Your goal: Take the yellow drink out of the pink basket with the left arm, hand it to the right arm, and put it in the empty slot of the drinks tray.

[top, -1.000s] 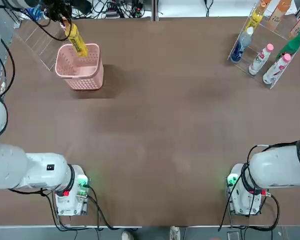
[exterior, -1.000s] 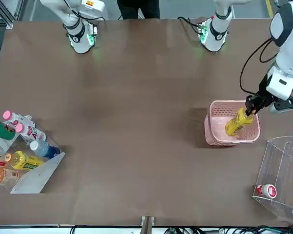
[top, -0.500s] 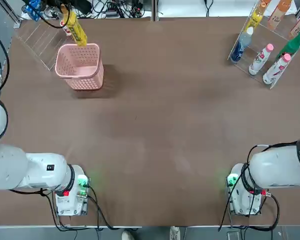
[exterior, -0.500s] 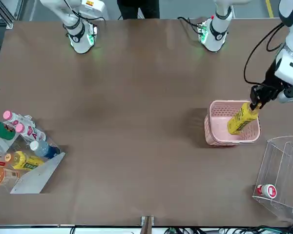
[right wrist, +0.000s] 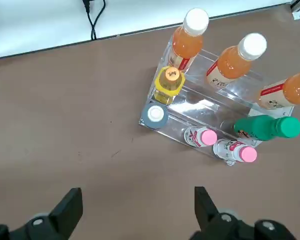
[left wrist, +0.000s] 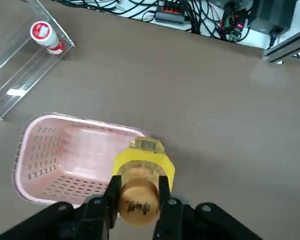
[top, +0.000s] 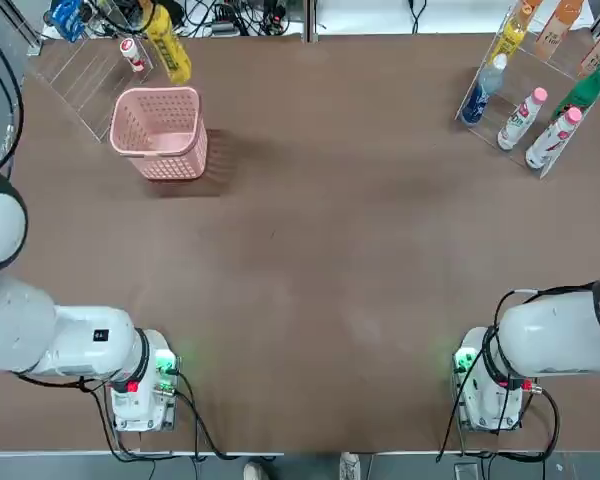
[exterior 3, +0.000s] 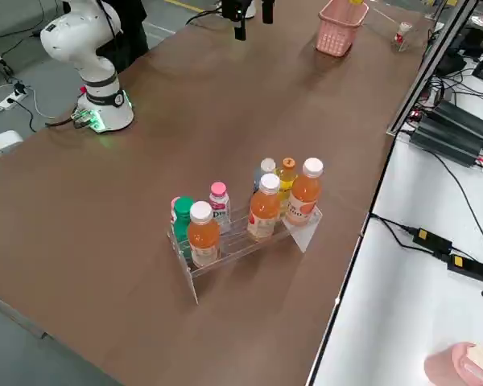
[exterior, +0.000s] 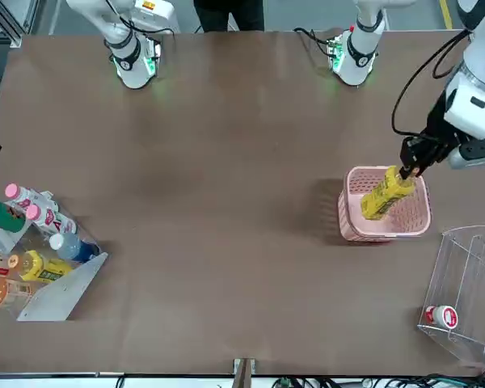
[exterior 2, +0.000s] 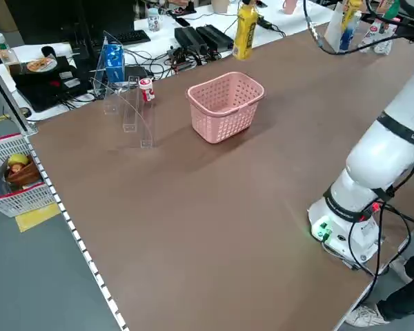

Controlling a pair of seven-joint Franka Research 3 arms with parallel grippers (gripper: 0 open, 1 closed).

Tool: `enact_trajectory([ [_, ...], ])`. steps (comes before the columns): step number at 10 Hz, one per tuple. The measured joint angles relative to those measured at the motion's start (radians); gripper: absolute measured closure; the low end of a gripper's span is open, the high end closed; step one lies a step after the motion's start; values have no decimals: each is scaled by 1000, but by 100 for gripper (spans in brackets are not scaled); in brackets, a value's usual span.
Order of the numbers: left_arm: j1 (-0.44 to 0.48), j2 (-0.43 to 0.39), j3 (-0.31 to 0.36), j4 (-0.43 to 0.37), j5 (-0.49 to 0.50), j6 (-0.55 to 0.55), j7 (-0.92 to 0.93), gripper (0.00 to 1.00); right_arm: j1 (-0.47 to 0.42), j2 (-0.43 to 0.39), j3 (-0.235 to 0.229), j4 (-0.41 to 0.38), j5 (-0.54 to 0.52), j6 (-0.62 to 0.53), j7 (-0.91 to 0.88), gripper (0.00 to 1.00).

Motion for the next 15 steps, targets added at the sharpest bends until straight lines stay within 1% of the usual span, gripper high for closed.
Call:
enact_trajectory([
  [2,0,20,-23,30,0,-16,-4,66,2,0,3,1,1,-16,0,1],
  [6,-1,42,-124,37,10,-24,-68,66,2,0,5,1,1,-58,0,1],
  [8,-1,71,-193,76,67,-65,-170,66,3,0,7,1,1,-68,-1,1],
  [9,-3,89,-231,94,83,-73,-224,66,3,0,7,1,1,-78,-2,1],
  [10,-7,103,-254,103,88,-75,-258,66,4,0,8,1,1,-84,-2,1],
  [12,-8,121,-275,110,96,-76,-287,66,14,0,10,-2,1,-96,-2,1],
  [13,-7,130,-297,111,116,-76,-322,66,19,0,11,-3,1,-108,-2,1],
  [15,-9,156,-365,111,162,-76,-420,66,30,3,11,-7,1,-117,-2,1],
])
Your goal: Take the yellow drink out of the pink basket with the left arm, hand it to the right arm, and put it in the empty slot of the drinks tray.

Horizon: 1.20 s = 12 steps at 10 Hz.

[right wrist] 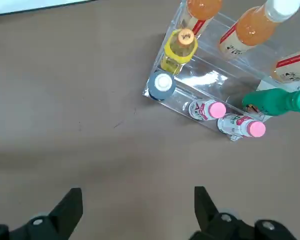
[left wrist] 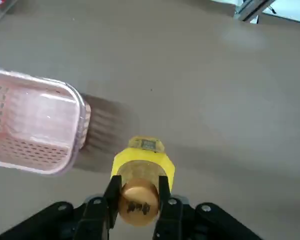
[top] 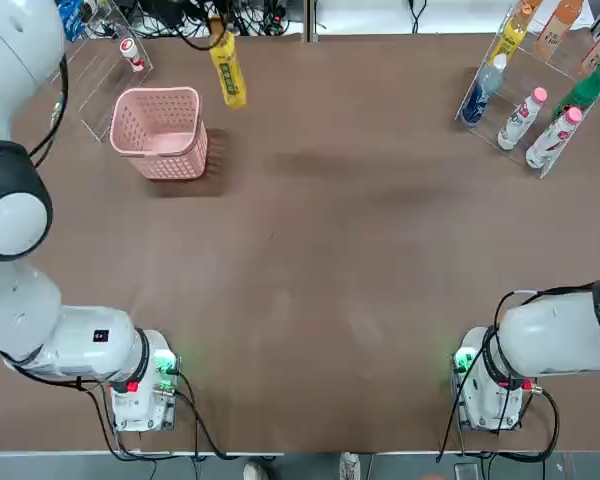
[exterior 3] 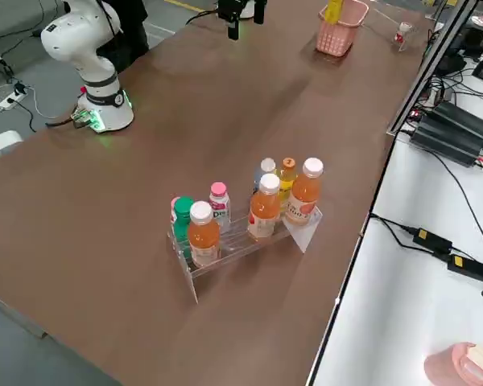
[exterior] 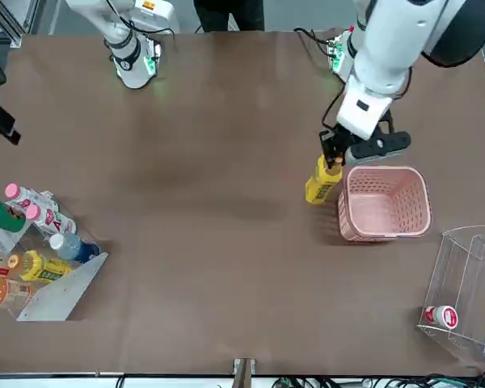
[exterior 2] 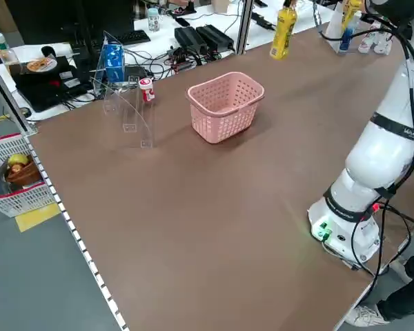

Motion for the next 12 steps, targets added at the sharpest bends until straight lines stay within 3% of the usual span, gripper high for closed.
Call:
enact_trajectory([
  [7,-27,103,-115,3,115,24,-208,66,15,19,-2,-36,0,0,0,1],
  [12,-99,185,-127,20,183,58,-300,66,13,18,-10,-35,0,58,0,1],
])
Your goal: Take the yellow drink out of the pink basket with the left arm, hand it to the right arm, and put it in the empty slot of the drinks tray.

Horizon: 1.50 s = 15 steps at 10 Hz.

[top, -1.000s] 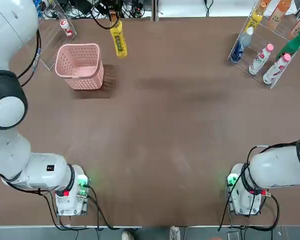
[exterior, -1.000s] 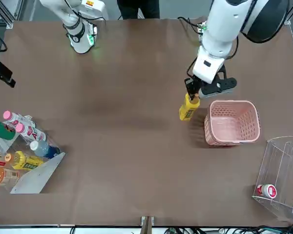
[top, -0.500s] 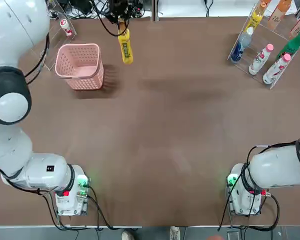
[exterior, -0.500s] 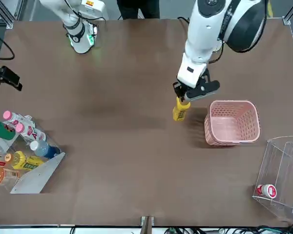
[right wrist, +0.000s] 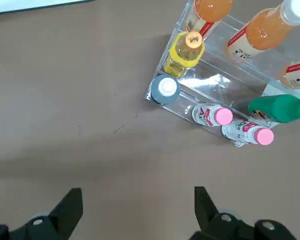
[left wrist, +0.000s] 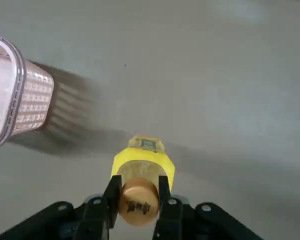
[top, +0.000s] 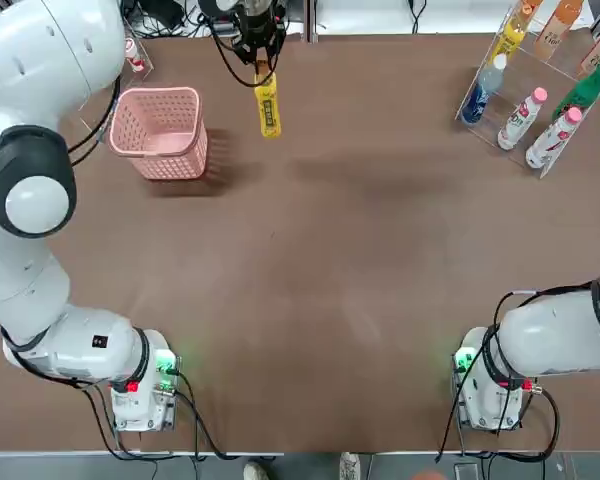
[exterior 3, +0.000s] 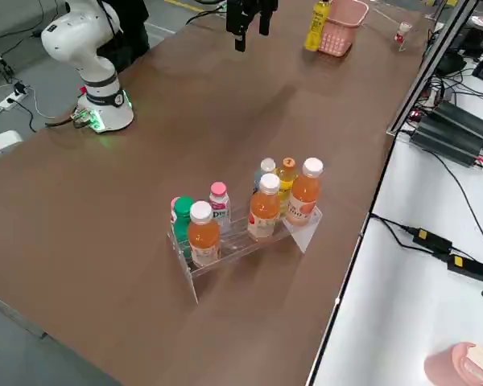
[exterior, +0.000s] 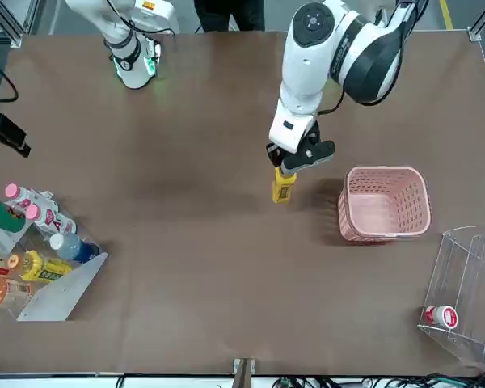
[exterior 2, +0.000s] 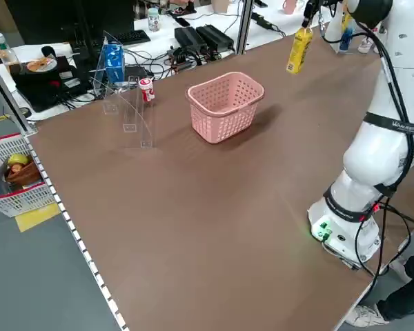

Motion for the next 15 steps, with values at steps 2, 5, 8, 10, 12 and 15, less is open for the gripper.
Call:
enact_trajectory([
  [2,-22,10,1,9,21,0,-18,66,1,0,2,0,0,1,0,1],
  [5,-85,49,16,33,64,0,-74,66,4,0,4,0,0,24,-19,1],
  [8,-147,84,69,59,70,1,-90,66,4,9,5,-1,0,28,-22,1],
  [10,-211,101,131,86,70,1,-95,66,4,14,5,-1,0,28,-27,1],
  [12,-230,111,143,93,70,4,-102,66,5,16,5,-1,0,28,-31,1],
  [15,-265,151,162,117,70,23,-129,66,4,28,4,-2,0,28,-43,1],
])
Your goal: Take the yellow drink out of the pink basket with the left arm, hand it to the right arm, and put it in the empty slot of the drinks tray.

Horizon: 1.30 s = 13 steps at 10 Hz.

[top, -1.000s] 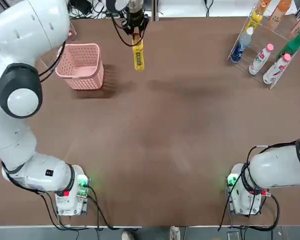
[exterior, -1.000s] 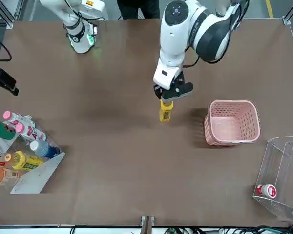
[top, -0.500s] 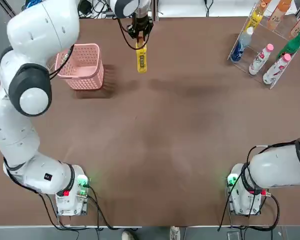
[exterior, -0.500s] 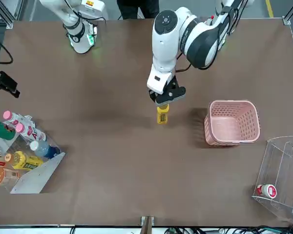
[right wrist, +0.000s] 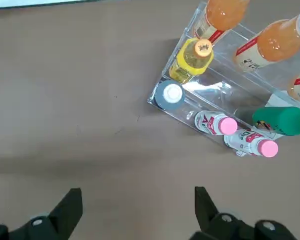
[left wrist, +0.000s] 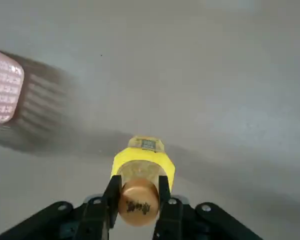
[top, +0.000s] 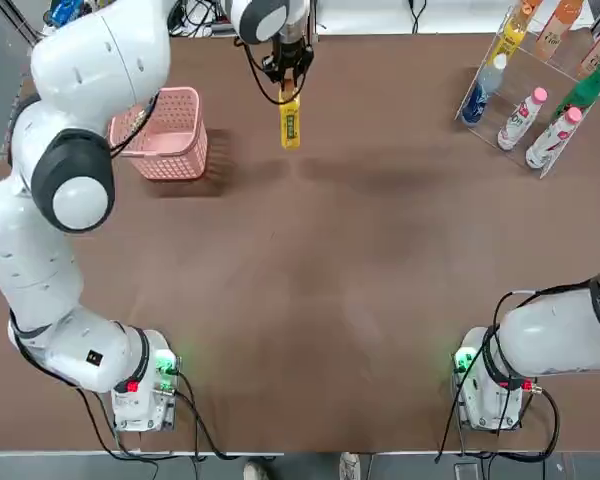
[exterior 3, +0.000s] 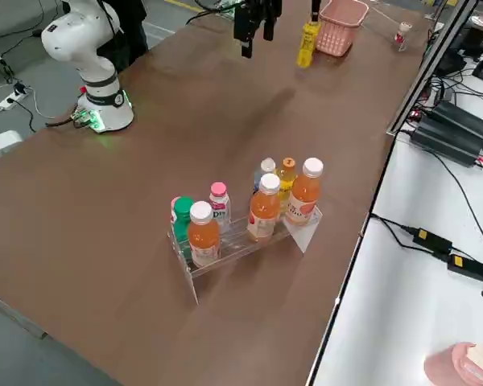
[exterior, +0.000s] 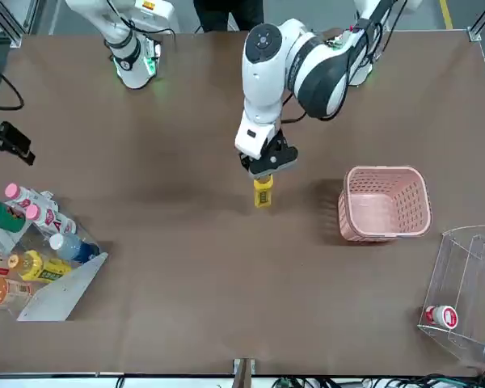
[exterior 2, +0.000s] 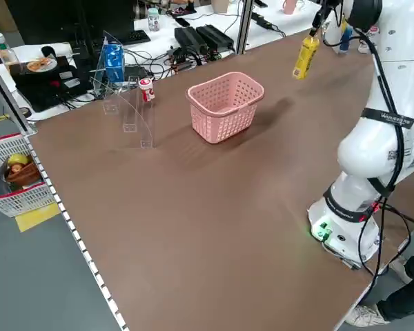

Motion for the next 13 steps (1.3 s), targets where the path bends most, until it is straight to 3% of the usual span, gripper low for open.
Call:
enact_trajectory([
  [13,-166,143,105,55,14,102,-176,66,-17,11,10,0,-1,-4,-7,1],
])
